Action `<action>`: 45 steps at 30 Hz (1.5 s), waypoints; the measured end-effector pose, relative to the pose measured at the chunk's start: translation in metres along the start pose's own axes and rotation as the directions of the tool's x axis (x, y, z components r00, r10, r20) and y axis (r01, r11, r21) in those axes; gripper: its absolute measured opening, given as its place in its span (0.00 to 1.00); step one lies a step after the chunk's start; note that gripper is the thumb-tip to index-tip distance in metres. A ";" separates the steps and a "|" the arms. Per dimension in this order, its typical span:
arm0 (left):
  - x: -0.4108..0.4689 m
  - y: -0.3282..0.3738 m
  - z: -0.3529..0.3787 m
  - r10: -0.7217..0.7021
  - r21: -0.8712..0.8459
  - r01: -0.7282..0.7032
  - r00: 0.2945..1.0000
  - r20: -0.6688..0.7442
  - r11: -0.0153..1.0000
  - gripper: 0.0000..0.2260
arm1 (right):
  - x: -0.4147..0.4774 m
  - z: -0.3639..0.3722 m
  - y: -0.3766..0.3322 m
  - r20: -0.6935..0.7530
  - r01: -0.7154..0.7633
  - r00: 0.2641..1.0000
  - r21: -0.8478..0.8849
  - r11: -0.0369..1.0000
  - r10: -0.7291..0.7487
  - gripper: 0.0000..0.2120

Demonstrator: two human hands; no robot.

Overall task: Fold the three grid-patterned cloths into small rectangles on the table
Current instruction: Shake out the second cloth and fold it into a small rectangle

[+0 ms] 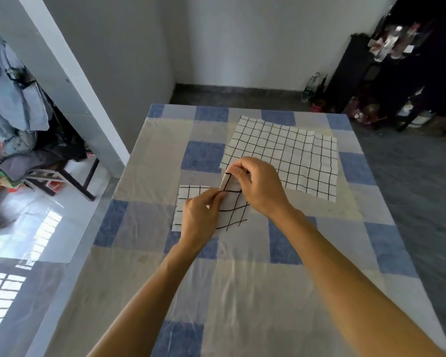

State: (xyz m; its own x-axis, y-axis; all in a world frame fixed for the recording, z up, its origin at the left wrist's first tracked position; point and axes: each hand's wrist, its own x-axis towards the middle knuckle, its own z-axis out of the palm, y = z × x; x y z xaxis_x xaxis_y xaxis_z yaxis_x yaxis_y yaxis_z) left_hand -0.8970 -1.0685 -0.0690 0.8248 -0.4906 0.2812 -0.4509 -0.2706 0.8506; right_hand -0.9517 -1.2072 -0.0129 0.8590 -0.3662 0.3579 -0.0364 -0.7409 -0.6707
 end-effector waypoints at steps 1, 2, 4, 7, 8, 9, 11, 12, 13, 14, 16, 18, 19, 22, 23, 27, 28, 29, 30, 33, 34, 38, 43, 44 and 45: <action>-0.006 -0.005 0.001 -0.024 -0.016 0.024 1.000 -0.013 1.000 0.07 | 0.001 0.000 -0.001 -0.031 0.011 0.999 -0.009 1.000 -0.011 0.10; -0.013 -0.010 0.003 -0.044 -0.022 0.044 0.999 -0.024 0.999 0.07 | 0.001 -0.001 0.000 -0.050 0.021 0.999 -0.037 0.999 -0.023 0.10; -0.026 -0.023 0.010 -0.073 -0.003 0.073 0.997 -0.037 0.997 0.06 | -0.002 0.001 0.004 -0.077 0.019 0.997 -0.098 0.995 -0.027 0.10; -0.044 -0.044 0.021 -0.128 0.045 0.127 0.991 0.026 0.991 0.06 | -0.012 0.007 0.010 -0.098 -0.025 0.995 -0.168 0.985 0.008 0.10; -0.050 -0.050 0.023 -0.141 0.064 0.138 0.989 0.045 0.988 0.05 | -0.015 0.008 0.012 -0.110 -0.046 0.994 -0.175 0.983 0.027 0.10; -0.055 -0.055 0.024 -0.151 0.078 0.147 0.987 0.055 0.986 0.05 | -0.017 0.008 0.015 -0.122 -0.061 0.992 -0.184 0.981 0.039 0.10; -0.059 -0.059 0.022 -0.160 0.088 0.153 0.983 0.085 0.984 0.04 | -0.020 0.005 0.021 -0.126 -0.064 0.991 -0.211 0.975 0.037 0.10; -0.058 -0.058 0.021 -0.156 0.092 0.146 0.981 0.116 0.985 0.04 | -0.020 0.003 0.024 -0.123 -0.069 0.991 -0.209 0.975 0.044 0.10; -0.056 -0.055 0.020 -0.151 0.091 0.139 0.977 0.152 0.986 0.04 | -0.019 0.001 0.028 -0.124 -0.083 0.990 -0.191 0.978 0.059 0.10; -0.053 -0.052 0.021 -0.153 0.079 0.140 0.970 0.189 0.987 0.04 | -0.018 0.000 0.032 -0.129 -0.099 0.989 -0.174 0.980 0.077 0.10; -0.051 -0.046 0.025 -0.183 0.041 0.178 0.948 0.261 0.983 0.06 | -0.014 -0.001 0.043 -0.128 -0.122 0.987 -0.168 0.978 0.101 0.10; -0.053 -0.045 0.030 -0.242 0.017 0.249 0.922 0.302 0.968 0.09 | -0.009 0.002 0.056 -0.095 -0.137 0.988 -0.183 0.974 0.122 0.10; -0.055 -0.047 0.033 -0.272 0.010 0.283 0.911 0.311 0.959 0.09 | -0.007 0.005 0.064 -0.068 -0.148 0.988 -0.192 0.970 0.137 0.10; -0.056 -0.059 0.046 -0.351 -0.002 0.372 0.878 0.325 0.928 0.10 | 0.001 0.020 0.094 0.018 -0.199 0.978 -0.230 0.953 0.209 0.10; -0.054 -0.062 0.051 -0.379 -0.019 0.409 0.862 0.336 0.912 0.10 | 0.005 0.025 0.105 0.050 -0.221 0.970 -0.245 0.944 0.240 0.10; -0.043 -0.080 0.077 -0.526 -0.103 0.593 0.771 0.358 0.799 0.10 | 0.024 0.057 0.150 0.195 -0.278 0.921 -0.275 0.920 0.337 0.10; -0.039 -0.086 0.084 -0.561 -0.114 0.629 0.749 0.351 0.769 0.10 | 0.028 0.065 0.163 0.220 -0.287 0.910 -0.277 0.917 0.351 0.11; -0.034 -0.092 0.091 -0.594 -0.115 0.659 0.730 0.339 0.744 0.09 | 0.034 0.074 0.175 0.242 -0.289 0.902 -0.278 0.916 0.358 0.11; -0.029 -0.099 0.096 -0.625 -0.105 0.684 0.709 0.326 0.722 0.09 | 0.040 0.084 0.186 0.261 -0.286 0.896 -0.281 0.916 0.360 0.11; -0.015 -0.117 0.109 -0.702 -0.064 0.744 0.652 0.287 0.665 0.09 | 0.053 0.114 0.213 0.309 -0.274 0.880 -0.292 0.916 0.362 0.11; -0.010 -0.123 0.112 -0.715 -0.030 0.749 0.642 0.277 0.662 0.10 | 0.056 0.124 0.220 0.324 -0.278 0.872 -0.289 0.916 0.367 0.12; -0.002 -0.146 0.125 -0.747 0.150 0.734 0.632 0.205 0.662 0.11 | 0.061 0.148 0.242 0.324 -0.238 0.887 -0.289 0.927 0.329 0.12; 0.004 -0.147 0.131 -0.764 0.217 0.732 0.619 0.183 0.646 0.10 | 0.045 0.154 0.256 0.255 -0.207 0.922 -0.307 0.929 0.290 0.09; 0.006 -0.143 0.131 -0.752 0.257 0.709 0.639 0.160 0.657 0.08 | 0.038 0.154 0.256 0.239 -0.211 0.927 -0.309 0.927 0.290 0.11; 0.007 -0.139 0.132 -0.737 0.298 0.682 0.660 0.143 0.668 0.06 | 0.029 0.152 0.255 0.223 -0.209 0.932 -0.314 0.926 0.286 0.13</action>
State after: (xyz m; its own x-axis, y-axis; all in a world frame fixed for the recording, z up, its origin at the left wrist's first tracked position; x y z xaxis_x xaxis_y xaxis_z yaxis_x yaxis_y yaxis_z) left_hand -0.8736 -1.1437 -0.2440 0.8284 -0.2427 -0.5047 0.1590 -0.7621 0.6276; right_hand -0.8582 -1.3209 -0.2725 0.9040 -0.4275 -0.0027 -0.3734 -0.7864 -0.4921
